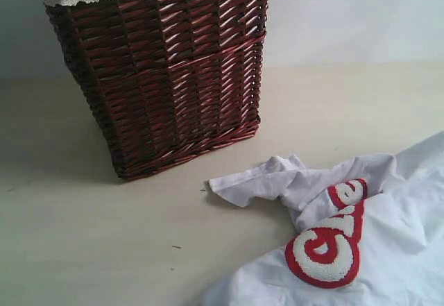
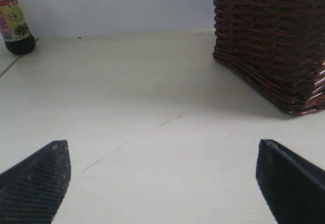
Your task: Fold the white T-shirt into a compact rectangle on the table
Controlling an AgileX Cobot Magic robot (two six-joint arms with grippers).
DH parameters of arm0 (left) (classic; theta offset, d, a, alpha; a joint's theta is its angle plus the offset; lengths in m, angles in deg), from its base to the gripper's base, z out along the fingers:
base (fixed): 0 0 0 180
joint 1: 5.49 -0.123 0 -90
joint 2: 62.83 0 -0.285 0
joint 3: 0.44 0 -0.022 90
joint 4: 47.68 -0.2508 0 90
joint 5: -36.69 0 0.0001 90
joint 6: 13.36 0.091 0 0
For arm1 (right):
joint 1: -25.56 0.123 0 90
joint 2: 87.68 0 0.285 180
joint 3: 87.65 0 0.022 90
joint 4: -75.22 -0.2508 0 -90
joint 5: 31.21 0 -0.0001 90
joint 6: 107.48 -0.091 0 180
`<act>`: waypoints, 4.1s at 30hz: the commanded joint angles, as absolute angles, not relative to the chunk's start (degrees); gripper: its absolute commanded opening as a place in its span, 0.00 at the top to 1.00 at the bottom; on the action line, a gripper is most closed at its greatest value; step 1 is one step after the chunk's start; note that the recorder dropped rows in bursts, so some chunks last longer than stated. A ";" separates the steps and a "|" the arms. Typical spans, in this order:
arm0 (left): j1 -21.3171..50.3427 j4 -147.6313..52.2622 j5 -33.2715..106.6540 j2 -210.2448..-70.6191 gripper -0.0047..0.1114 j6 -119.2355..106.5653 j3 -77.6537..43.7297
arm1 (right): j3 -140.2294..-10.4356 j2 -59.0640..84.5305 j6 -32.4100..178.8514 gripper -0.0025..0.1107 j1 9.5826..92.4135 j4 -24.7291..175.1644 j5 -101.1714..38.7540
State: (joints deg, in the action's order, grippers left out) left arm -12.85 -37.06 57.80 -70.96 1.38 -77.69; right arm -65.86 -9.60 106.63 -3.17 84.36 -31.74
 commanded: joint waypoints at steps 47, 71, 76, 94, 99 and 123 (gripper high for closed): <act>-13.01 -36.66 57.51 -70.62 0.15 1.18 -77.65 | -44.60 -21.74 128.75 0.96 13.14 63.31 -21.75; -13.01 -36.66 57.51 -70.62 0.15 1.18 -77.65 | -44.71 -11.65 124.69 0.55 30.72 63.97 -15.62; -13.01 -36.66 57.51 -70.62 0.15 1.18 -77.65 | -44.71 -4.58 121.57 0.54 30.72 70.55 -5.97; -13.01 -36.66 57.51 -70.62 0.15 1.18 -77.65 | -29.26 9.19 150.55 0.98 22.46 73.72 -4.68; -13.01 -36.66 57.51 -70.62 0.15 1.18 -77.65 | -27.37 5.27 155.24 0.98 22.46 66.28 -3.75; -13.01 -36.66 57.51 -70.62 0.15 1.18 -77.65 | -27.37 15.09 111.04 0.53 12.72 76.88 -4.19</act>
State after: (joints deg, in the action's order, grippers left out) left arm -12.85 -37.06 57.80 -70.96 1.38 -77.69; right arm -27.45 17.34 122.00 17.34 73.29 -4.10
